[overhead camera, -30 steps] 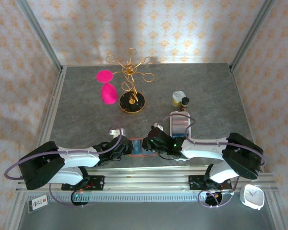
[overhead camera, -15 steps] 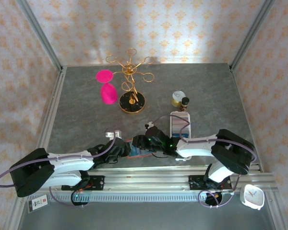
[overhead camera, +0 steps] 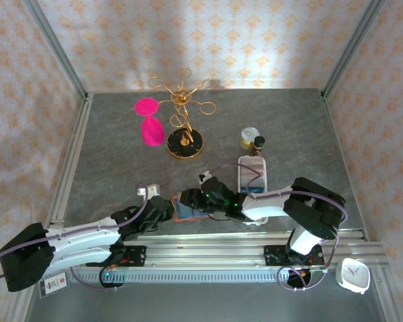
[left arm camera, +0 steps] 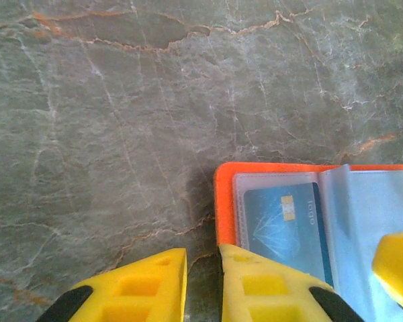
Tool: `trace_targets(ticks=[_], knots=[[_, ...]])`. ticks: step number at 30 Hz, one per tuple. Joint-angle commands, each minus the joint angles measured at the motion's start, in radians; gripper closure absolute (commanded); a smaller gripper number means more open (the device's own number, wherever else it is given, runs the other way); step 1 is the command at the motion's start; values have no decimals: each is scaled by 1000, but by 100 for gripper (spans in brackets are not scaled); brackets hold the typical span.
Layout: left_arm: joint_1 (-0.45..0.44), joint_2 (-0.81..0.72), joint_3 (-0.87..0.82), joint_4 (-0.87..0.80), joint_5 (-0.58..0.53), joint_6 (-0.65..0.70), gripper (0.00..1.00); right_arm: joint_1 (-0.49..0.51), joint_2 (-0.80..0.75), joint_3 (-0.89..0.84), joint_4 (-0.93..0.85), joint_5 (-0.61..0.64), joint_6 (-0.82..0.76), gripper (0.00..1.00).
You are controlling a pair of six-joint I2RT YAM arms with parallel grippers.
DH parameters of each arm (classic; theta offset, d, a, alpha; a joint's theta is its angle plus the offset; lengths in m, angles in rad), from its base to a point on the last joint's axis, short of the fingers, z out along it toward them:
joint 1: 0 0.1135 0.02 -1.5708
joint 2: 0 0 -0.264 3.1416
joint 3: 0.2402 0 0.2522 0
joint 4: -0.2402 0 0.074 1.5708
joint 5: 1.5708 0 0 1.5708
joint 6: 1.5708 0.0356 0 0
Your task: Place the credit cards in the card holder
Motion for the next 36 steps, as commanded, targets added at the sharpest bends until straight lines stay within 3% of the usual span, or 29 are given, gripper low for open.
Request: trace_targets(ticks=[1,14,24,36], knots=[[-5,-28,-10,-73,-53,-29,80,6,9,-11,58,-4,18,56],[-4,-143,5,-79,8,-34,83,15,106,-12,124,-32,83,65],[-4,-60,-41,118,125,-70,89,19,128,8,54,10,71,85],[-4,68,-81,220,158,-71,98,28,67,39,-31,63,26,93]])
